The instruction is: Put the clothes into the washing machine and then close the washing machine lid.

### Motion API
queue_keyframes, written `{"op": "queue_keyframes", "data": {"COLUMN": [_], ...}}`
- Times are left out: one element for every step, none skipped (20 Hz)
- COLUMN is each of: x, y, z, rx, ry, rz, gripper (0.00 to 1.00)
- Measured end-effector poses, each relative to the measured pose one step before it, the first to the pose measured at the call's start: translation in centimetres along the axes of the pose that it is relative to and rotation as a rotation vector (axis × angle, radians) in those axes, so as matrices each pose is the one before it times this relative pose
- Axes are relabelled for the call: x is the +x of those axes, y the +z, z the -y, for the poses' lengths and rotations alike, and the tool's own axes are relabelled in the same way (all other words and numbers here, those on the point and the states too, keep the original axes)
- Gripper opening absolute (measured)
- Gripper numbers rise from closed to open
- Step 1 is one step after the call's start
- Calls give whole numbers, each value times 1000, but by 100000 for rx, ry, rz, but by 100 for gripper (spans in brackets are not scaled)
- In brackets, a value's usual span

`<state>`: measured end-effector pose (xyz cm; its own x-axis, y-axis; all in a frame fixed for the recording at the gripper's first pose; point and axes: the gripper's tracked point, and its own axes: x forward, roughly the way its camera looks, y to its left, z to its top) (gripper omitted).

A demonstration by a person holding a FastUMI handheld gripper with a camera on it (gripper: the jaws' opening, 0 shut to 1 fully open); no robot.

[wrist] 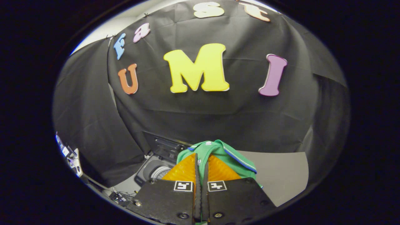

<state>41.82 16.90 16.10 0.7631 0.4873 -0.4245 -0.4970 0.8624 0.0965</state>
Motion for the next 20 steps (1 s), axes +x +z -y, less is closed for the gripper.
{"op": "queue_keyframes", "data": {"x": [336, 474, 401, 562, 520, 589, 576, 549, 608, 502, 648, 578, 656, 629, 608, 680, 611, 598, 620, 594], "y": [66, 195, 75, 165, -42, 27, 92, 43, -54, -151, 35, -27, 57, -34, -261, -126, -148, -145, -248, -178], "z": [-1123, -1073, -1093, -1067, -1150, -1018, -1100, -848, -904, -834, -953, -857, -697, -778, -635, -579, -571, -488, -604, -343], "rx": [-797, -998, -1132, -827, -630, -447, -458, -538, -556, -422, -410, -475, -561, -360, -237, -289, -409, -196, -49, -56], "ry": [1839, 1499, 1354, 1424, 1626, 1666, 1661, 1363, 1433, 1496, 1526, 1230, 1109, 1041, 1114, 912, 599, 855, 817, 593], "rz": [-373, -158, -223, -280, -390, -566, -449, -597, -653, -763, -557, -431, -551, -473, -729, -758, -676, -722, -737, -620], "gripper": [5, 5, 5, 5, 5, 5, 5, 5, 5, 5, 5, 5, 5, 5, 5, 5, 5, 5, 5, 5]}}
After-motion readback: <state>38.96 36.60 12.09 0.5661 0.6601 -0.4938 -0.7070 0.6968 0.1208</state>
